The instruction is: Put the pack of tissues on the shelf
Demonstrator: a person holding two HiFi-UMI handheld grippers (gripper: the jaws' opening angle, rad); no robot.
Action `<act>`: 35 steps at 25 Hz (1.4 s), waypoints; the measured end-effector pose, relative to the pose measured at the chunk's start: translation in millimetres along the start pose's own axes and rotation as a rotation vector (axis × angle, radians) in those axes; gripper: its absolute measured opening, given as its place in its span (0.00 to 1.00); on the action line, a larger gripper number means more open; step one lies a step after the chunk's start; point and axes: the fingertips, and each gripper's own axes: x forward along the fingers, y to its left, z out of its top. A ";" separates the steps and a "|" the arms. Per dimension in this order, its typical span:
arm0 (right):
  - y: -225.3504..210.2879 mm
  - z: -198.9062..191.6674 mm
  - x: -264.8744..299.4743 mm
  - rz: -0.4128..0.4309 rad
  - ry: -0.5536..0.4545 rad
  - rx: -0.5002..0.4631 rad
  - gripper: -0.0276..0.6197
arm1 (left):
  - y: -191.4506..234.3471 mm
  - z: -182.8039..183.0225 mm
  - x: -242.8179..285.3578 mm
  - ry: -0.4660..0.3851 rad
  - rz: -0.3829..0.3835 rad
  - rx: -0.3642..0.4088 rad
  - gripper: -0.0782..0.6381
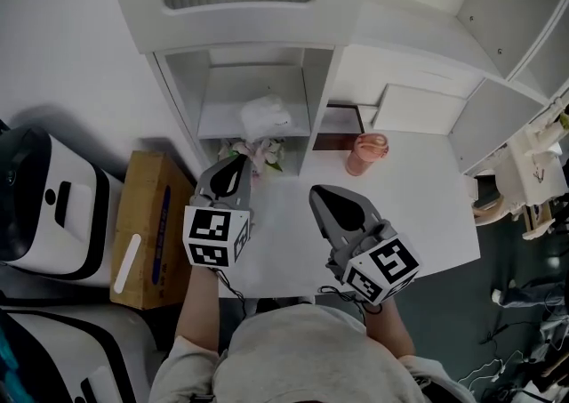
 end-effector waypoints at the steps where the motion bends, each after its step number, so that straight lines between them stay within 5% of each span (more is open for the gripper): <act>1: 2.2 0.2 0.9 0.009 0.000 -0.001 0.04 | -2.2 1.6 -4.5 -0.005 -0.006 -0.003 0.11; 11: 24.2 -2.3 9.2 0.104 0.012 -0.011 0.04 | -15.8 18.1 -54.5 -0.080 -0.017 -0.094 0.11; 35: 68.5 -9.0 9.2 0.273 0.023 -0.035 0.04 | -48.1 17.8 -119.5 -0.126 -0.004 -0.135 0.11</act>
